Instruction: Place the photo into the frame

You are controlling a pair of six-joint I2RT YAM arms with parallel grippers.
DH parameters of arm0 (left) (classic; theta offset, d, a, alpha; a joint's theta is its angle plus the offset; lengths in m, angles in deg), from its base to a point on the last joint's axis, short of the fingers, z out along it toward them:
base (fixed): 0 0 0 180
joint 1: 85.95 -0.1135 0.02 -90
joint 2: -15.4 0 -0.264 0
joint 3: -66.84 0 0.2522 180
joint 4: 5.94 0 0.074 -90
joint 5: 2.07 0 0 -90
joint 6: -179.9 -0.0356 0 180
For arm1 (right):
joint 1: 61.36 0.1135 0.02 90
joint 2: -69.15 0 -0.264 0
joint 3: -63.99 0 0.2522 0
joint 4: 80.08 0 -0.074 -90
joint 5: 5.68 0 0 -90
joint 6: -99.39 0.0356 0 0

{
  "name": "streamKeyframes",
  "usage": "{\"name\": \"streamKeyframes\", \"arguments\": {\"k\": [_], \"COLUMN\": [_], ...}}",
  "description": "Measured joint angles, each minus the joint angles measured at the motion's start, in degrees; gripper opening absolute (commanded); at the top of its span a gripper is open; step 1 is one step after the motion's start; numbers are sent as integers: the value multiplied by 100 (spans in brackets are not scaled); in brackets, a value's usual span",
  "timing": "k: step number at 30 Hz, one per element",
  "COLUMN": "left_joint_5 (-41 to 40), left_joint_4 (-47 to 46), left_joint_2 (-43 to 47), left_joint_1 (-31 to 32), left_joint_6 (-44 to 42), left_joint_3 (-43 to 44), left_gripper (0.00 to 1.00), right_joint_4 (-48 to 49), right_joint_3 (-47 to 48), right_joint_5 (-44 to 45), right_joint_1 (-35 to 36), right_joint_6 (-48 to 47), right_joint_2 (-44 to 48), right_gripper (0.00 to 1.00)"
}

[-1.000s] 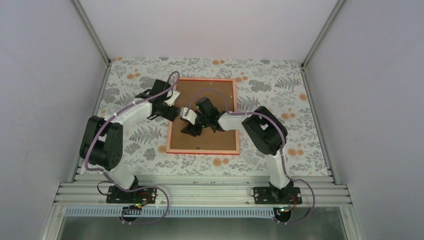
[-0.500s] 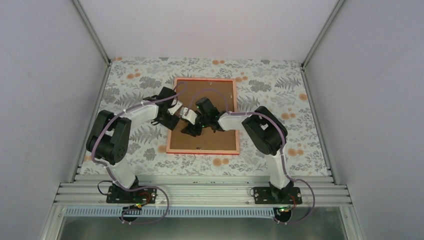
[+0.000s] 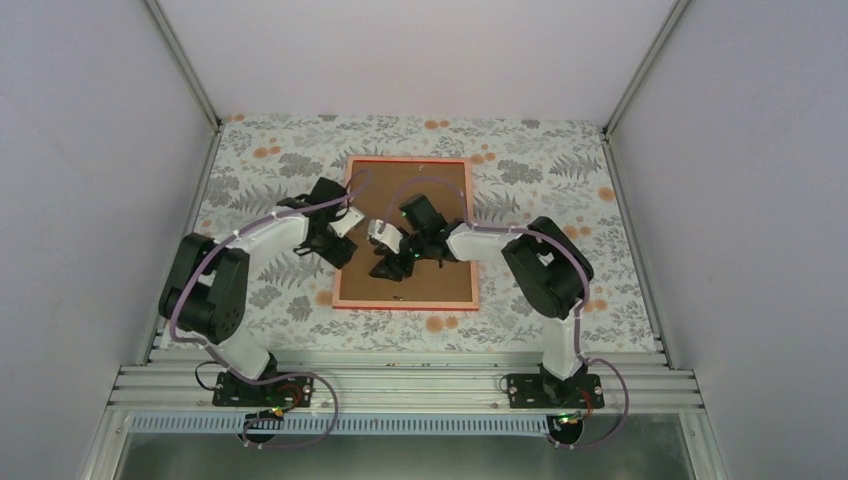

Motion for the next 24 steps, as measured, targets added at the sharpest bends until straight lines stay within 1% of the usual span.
{"name": "streamKeyframes", "arguments": {"k": [3, 5, 9, 11, 19, 22, 24], "left_joint_5": [234, 254, 151, 98, 61, 160, 212], "left_joint_4": [4, -28, -332, -479, -669, -675, -695], "left_joint_2": [297, 345, -63, -293, -986, -1078, -1106], "left_joint_1": [-22, -20, -48, -98, -487, -693, -813], "left_joint_6": [-114, -127, -76, -26, 251, 278, 284], "left_joint_3": [90, 365, 1016, 1156, 1342, 1344, 1344], "left_gripper": [70, 69, 67, 64, 57, 55, 55], "right_joint_4": [-365, -562, -820, -994, -1456, -1541, -1582], "right_joint_3": [22, 81, 210, 273, 431, 431, 431], "right_joint_5": [-275, -330, -282, -199, 199, 369, 487], "right_joint_1": [-131, -319, -804, -1104, -2308, -2614, -2736], "right_joint_6": [17, 0, -17, 20, 619, 780, 857], "right_joint_2": [278, 452, 584, 584, 684, 721, 710], "right_gripper": [64, 64, 61, 60, 59, 59, 56]}}
